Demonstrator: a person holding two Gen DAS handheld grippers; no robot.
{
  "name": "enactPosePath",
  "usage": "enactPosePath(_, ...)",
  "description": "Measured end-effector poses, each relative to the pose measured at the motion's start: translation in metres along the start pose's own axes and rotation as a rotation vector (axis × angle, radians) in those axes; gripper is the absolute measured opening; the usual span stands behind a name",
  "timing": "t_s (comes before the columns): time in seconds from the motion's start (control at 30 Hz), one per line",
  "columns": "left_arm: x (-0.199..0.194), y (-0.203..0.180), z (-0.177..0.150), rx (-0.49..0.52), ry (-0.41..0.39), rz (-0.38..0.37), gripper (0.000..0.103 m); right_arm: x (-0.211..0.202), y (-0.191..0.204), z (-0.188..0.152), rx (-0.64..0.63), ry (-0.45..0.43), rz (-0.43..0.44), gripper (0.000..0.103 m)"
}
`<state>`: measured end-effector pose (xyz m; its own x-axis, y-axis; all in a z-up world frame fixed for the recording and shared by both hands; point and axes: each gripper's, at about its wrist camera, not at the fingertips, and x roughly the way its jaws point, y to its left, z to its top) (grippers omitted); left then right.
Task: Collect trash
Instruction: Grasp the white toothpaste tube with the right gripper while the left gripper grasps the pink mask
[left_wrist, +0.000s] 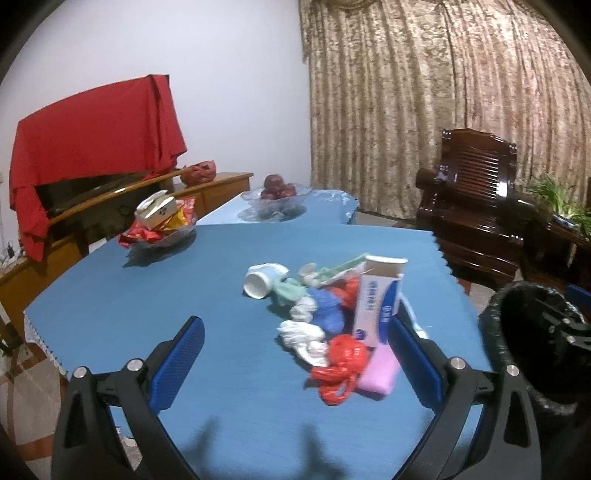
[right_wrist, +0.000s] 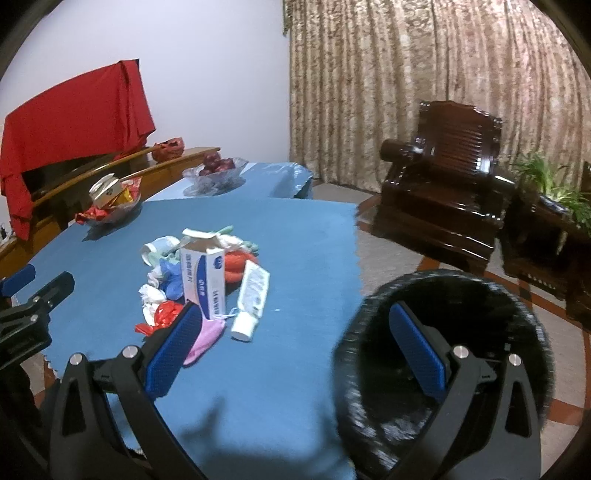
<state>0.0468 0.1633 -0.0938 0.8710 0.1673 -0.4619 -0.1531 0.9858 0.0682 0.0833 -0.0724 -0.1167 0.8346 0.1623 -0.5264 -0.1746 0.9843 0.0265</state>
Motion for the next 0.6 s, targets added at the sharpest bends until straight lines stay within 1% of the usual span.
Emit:
enactPosePath(0.13,0.022,0.013,-0.005,-0.015,0.029,-0.001,0.097,0.033,0.016,-0.002,-0.026,0.028,0.028,0.094)
enactPosePath(0.2,0.032,0.019,-0.009,-0.023,0.044,0.003,0.097,0.048,0.024,-0.004,-0.035,0.048,0.045,0.084)
enactPosePath(0.23,0.037,0.022,-0.011,-0.031,0.055,0.007,0.097,0.056,0.028,-0.006,-0.041,0.066,0.050,0.082)
enactPosePath(0.3,0.045,0.027,-0.013,-0.044,0.066,0.008,0.097,0.073,0.034,-0.008,-0.051,0.098,0.063,0.074)
enactPosePath(0.43,0.061,0.034,-0.014,-0.046,0.085,0.019,0.097,0.108,0.046,-0.016,-0.083,0.151,0.057,0.060)
enactPosePath(0.5,0.069,0.036,-0.014,-0.049,0.091,0.018,0.097,0.124,0.048,-0.019,-0.078,0.187,0.060,0.053)
enactPosePath(0.6,0.078,0.035,-0.015,-0.046,0.100,0.014,0.097,0.140,0.050,-0.023,-0.077,0.224,0.053,0.048)
